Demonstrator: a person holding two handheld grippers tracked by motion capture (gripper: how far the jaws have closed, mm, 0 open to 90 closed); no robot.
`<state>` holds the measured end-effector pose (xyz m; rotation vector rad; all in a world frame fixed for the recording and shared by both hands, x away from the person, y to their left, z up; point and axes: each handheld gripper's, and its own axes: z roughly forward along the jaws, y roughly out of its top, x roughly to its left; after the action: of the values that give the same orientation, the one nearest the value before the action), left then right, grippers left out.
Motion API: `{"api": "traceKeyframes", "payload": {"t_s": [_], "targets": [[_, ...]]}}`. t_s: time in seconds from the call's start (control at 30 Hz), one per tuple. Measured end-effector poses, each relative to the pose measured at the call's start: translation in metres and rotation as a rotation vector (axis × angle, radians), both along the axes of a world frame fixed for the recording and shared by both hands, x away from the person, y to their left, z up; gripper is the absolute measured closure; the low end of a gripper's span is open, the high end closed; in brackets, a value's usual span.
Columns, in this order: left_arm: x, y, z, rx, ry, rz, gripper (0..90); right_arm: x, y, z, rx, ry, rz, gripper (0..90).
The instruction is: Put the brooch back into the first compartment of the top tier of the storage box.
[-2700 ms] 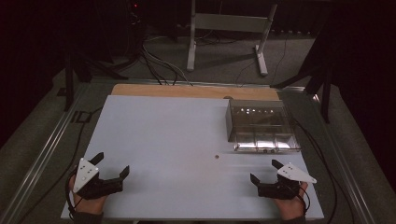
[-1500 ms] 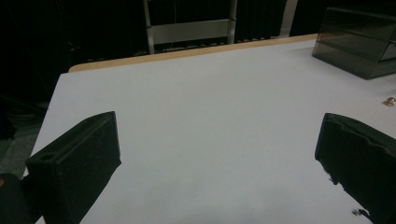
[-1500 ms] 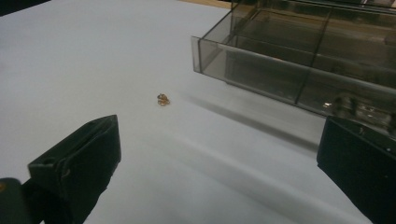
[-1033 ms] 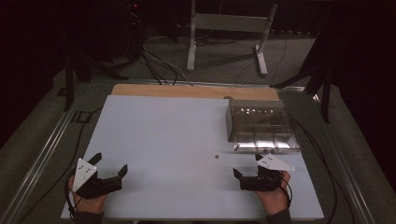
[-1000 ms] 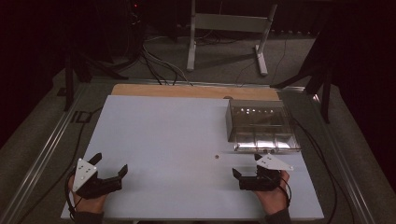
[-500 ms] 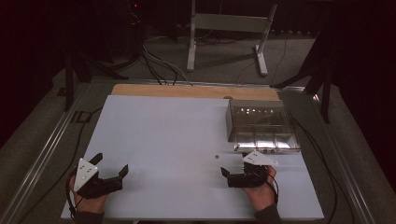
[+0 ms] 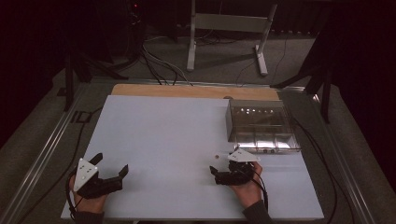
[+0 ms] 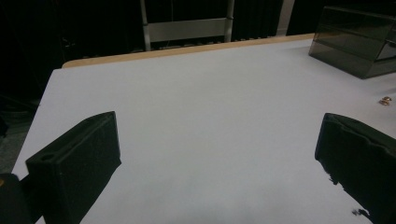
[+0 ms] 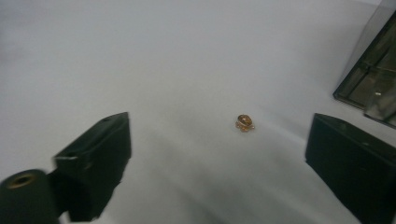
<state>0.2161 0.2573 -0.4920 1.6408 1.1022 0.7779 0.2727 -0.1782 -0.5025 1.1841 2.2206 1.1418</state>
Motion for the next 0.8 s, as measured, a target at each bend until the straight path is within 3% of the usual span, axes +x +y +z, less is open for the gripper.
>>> {"api": "traceKeyframes", "payload": {"t_s": [0.13,0.17,0.2,0.3,0.5,0.8], "targets": [[0.000,0.000,0.000,-0.002,0.000,-0.001,0.8,0.004,0.008,-0.005,-0.055,-0.006,-0.048,35.2],[0.000,0.000,0.000,-0.002,0.000,-0.001,0.8,0.004,0.008,-0.005,-0.055,-0.006,-0.048,35.2],[0.000,0.000,0.000,-0.001,-0.001,-0.001,0.8,0.007,0.011,-0.007,-0.065,-0.004,-0.059,41.7],[0.000,0.000,0.000,-0.001,-0.001,-0.001,0.8,0.012,0.015,-0.010,-0.075,-0.004,-0.068,49.7],[0.000,0.000,0.000,0.000,0.001,-0.004,0.8,0.021,0.022,-0.013,-0.099,-0.004,-0.087,57.1],[0.001,0.000,-0.001,0.001,0.002,-0.007,0.8,0.034,0.024,-0.023,-0.119,0.039,-0.139,65.1]]}}
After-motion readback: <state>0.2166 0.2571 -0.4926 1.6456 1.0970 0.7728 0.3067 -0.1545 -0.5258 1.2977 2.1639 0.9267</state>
